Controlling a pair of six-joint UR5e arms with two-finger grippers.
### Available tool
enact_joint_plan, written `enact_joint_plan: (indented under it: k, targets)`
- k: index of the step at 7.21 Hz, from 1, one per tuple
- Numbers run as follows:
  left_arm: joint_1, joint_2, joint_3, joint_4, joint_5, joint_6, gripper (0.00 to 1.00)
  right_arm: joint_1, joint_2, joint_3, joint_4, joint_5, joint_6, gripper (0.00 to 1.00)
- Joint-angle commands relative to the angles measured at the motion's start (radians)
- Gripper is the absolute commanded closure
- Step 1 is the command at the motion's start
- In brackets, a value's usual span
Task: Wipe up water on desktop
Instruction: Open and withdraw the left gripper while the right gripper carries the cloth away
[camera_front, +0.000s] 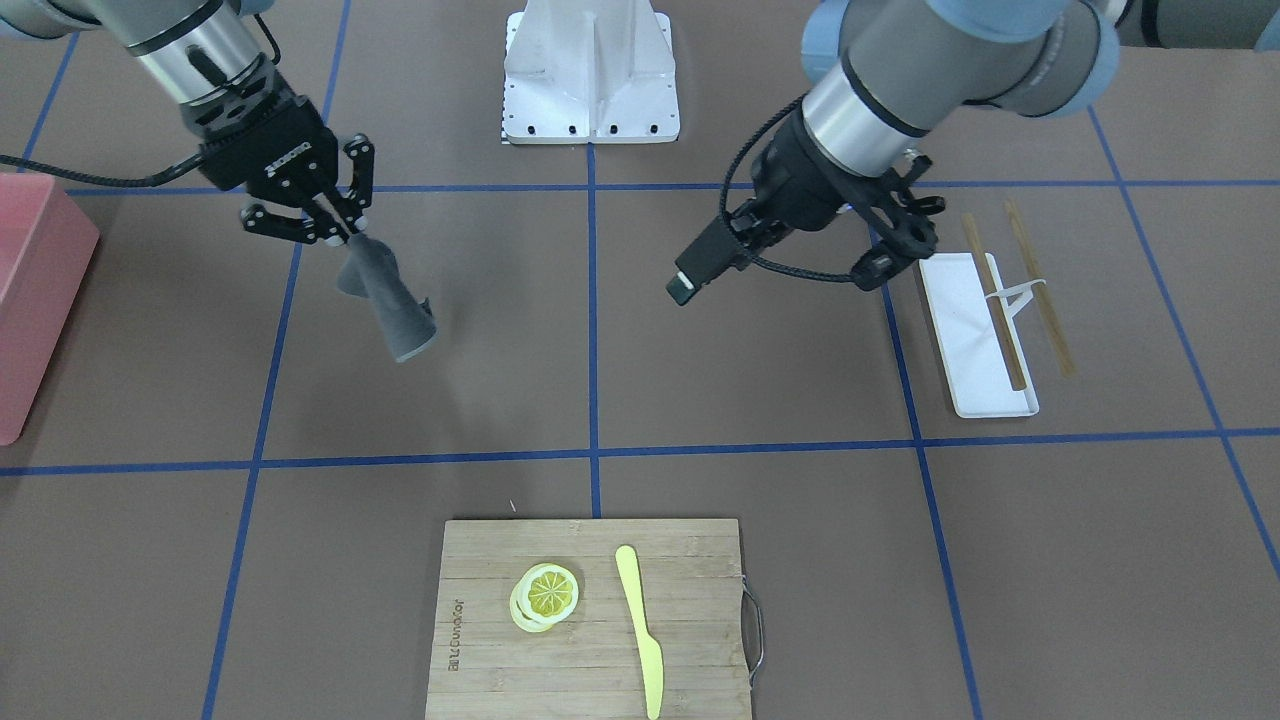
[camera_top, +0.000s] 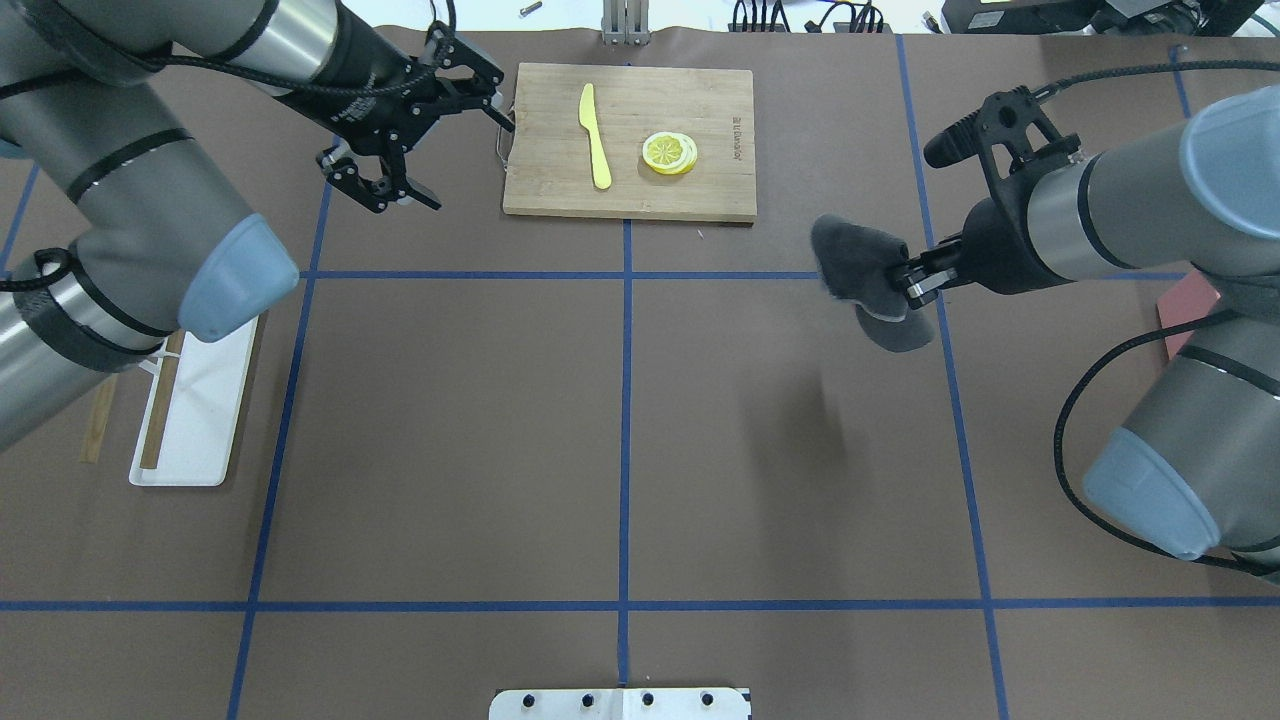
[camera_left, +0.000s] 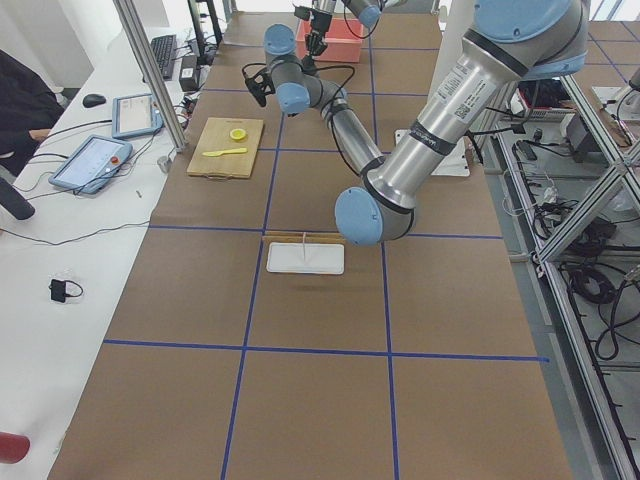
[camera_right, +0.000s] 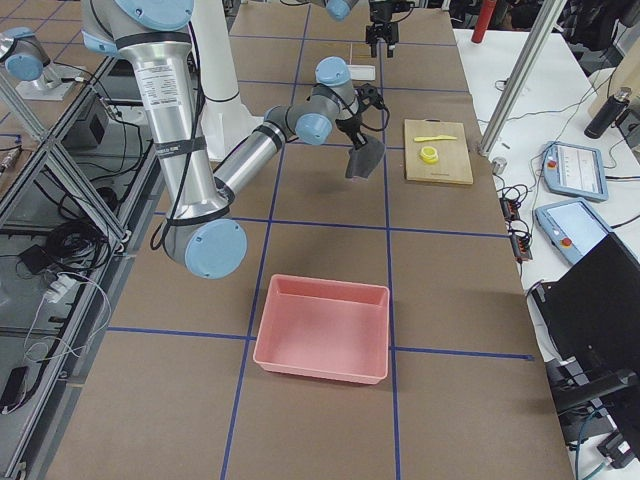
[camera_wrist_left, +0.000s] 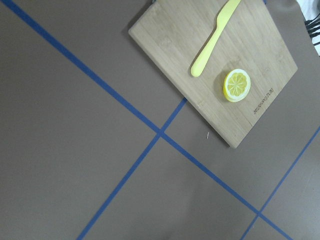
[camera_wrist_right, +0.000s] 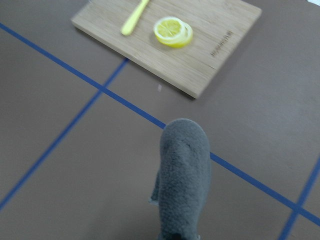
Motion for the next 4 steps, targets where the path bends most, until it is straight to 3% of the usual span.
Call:
enact_joint_plan:
  k: [1, 2, 3, 4]
  targets:
    - [-0.074, 0.061, -0.028, 0.075, 0.002, 0.237, 0.02, 0.004, -0.121, -0.015, -0.046, -0.063, -0.134, 1.0]
    - [-0.091, 0.107, -0.086, 0.091, 0.049, 0.429, 0.02, 0.005, -0.161, -0.021, -0.064, -0.098, -0.206, 1.0]
    - [-0.092, 0.183, -0.122, 0.105, 0.071, 0.503, 0.02, 0.004, -0.173, -0.023, -0.108, -0.152, -0.276, 1.0]
    - [-0.085, 0.193, -0.127, 0.119, 0.147, 0.557, 0.02, -0.011, -0.164, -0.043, -0.154, -0.207, -0.31, 1.0]
